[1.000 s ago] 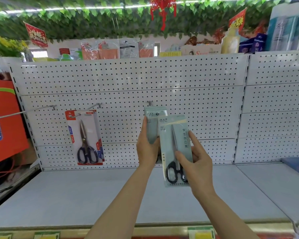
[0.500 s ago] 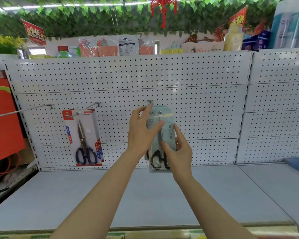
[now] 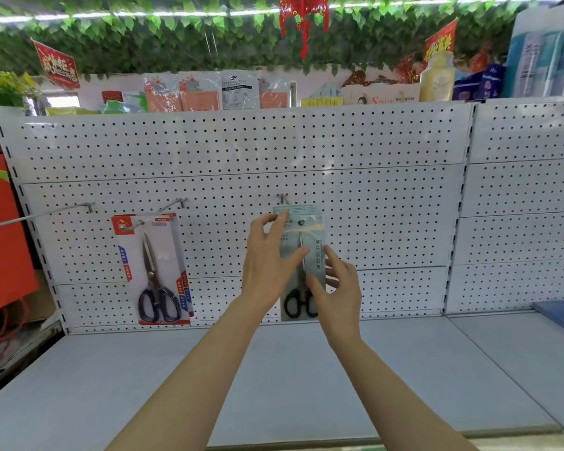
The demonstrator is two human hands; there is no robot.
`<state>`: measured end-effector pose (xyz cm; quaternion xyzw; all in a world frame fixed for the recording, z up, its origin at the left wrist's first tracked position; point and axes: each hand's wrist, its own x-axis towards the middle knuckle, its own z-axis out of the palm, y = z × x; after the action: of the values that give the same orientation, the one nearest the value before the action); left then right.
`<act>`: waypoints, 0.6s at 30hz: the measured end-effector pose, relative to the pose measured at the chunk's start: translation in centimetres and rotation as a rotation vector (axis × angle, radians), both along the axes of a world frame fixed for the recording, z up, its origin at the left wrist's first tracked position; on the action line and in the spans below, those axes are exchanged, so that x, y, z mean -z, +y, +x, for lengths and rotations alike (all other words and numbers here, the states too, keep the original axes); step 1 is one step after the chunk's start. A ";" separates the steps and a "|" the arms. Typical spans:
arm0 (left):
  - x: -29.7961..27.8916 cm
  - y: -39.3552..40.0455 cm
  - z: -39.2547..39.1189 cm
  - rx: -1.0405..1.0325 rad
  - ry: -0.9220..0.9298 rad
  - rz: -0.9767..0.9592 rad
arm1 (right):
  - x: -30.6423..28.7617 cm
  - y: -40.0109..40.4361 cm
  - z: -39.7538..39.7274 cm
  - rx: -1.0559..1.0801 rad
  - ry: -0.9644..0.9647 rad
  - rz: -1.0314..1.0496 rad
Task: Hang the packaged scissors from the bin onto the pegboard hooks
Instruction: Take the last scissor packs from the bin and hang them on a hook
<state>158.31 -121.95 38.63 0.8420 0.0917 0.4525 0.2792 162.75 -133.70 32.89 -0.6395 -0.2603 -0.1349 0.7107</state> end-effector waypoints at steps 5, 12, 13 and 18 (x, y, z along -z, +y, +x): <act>0.1 0.1 -0.1 0.000 -0.003 0.003 | -0.3 0.1 0.2 0.020 -0.007 -0.009; -0.9 0.2 -1.2 -0.052 0.069 0.079 | -0.6 0.4 0.0 0.064 -0.004 -0.047; -1.0 0.3 -1.4 -0.049 0.079 0.078 | -0.6 0.4 0.0 0.068 -0.005 -0.051; -1.1 0.7 -1.9 -0.023 0.124 0.041 | -0.3 0.6 0.0 0.090 -0.017 -0.072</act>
<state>156.46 -121.21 39.69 0.8729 0.1091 0.4042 0.2506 162.74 -133.07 33.21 -0.6744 -0.2420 -0.1626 0.6783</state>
